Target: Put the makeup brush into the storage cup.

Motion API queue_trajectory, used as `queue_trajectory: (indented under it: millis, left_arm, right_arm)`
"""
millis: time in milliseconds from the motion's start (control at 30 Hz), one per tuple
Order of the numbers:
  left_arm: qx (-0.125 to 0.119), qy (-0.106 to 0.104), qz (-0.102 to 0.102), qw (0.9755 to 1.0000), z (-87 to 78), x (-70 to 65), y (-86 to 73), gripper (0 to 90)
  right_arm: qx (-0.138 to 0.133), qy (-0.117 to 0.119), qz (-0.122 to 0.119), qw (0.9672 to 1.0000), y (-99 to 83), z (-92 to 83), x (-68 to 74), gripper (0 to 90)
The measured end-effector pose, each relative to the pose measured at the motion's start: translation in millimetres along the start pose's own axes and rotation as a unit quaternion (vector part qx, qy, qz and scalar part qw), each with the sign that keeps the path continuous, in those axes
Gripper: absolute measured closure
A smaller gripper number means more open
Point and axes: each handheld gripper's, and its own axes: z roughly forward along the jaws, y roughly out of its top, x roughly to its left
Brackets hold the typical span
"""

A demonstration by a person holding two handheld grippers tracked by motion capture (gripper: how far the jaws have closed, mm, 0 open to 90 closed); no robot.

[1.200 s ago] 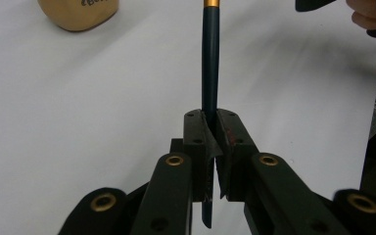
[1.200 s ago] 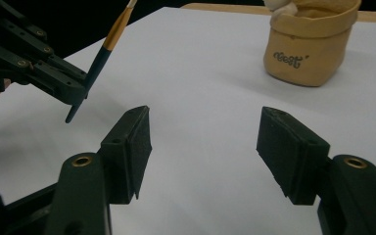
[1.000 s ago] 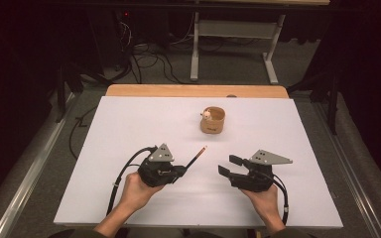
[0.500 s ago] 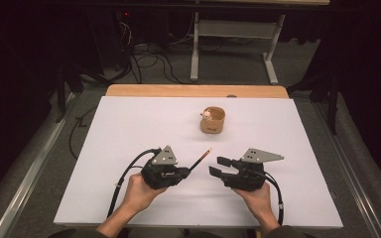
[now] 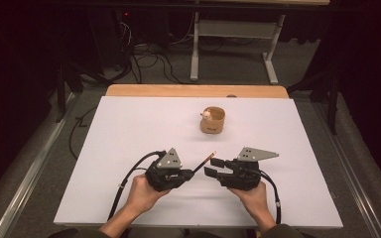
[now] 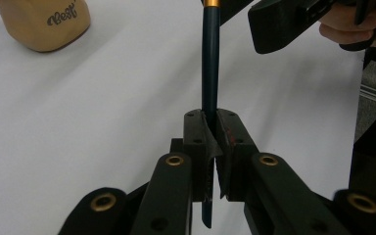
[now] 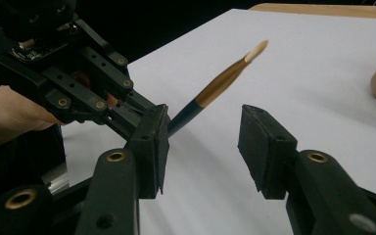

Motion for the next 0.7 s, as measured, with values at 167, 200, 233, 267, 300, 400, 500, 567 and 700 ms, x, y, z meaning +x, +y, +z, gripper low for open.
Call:
queue_trajectory:
  millis: [167, 200, 233, 267, 300, 400, 500, 567, 700]
  left_arm:
    - [-0.003, -0.001, 0.004, 1.0, 0.9, -3.0, 0.5, 83.9]
    - [-0.003, -0.001, 0.004, 1.0, 0.9, -3.0, 0.5, 83.9]
    - [-0.002, -0.001, 0.007, 1.0, 1.0, -3.4, 0.6, 83.9]
    - [-0.002, -0.002, 0.009, 1.0, 1.1, -3.7, 0.8, 83.9]
    - [-0.002, -0.003, 0.011, 0.9999, 1.5, -4.5, 0.9, 83.9]
    - [-0.004, -0.003, 0.012, 0.9999, 1.9, -5.1, 0.9, 83.9]
    - [-0.003, -0.003, 0.014, 0.9999, 2.1, -5.7, 0.9, 83.9]
    - [-0.003, -0.003, 0.016, 0.9999, 2.2, -6.0, 1.0, 83.9]
    - [-0.004, -0.004, 0.019, 0.9998, 2.5, -6.4, 0.9, 83.9]
  right_arm:
    - [0.0, 0.007, 0.0, 1.0, 1.3, 2.2, 1.0, 58.3]
    - [0.001, 0.007, 0.002, 1.0, 1.5, 2.7, 1.4, 58.6]
    - [0.001, 0.007, 0.002, 1.0, 1.5, 2.7, 1.4, 58.6]
    - [0.001, 0.008, 0.001, 1.0, 1.7, 3.4, 1.6, 58.8]
    - [0.004, 0.011, 0.0, 0.9999, 1.8, 4.5, 1.7, 59.7]
    - [0.004, 0.012, 0.002, 0.9999, 2.0, 5.7, 2.3, 60.6]
    - [0.004, 0.017, 0.001, 0.9999, 2.4, 6.7, 2.3, 62.4]
    - [0.004, 0.019, 0.002, 0.9998, 2.8, 7.5, 3.5, 64.4]
    - [0.003, 0.021, 0.002, 0.9998, 3.0, 8.1, 3.6, 66.9]
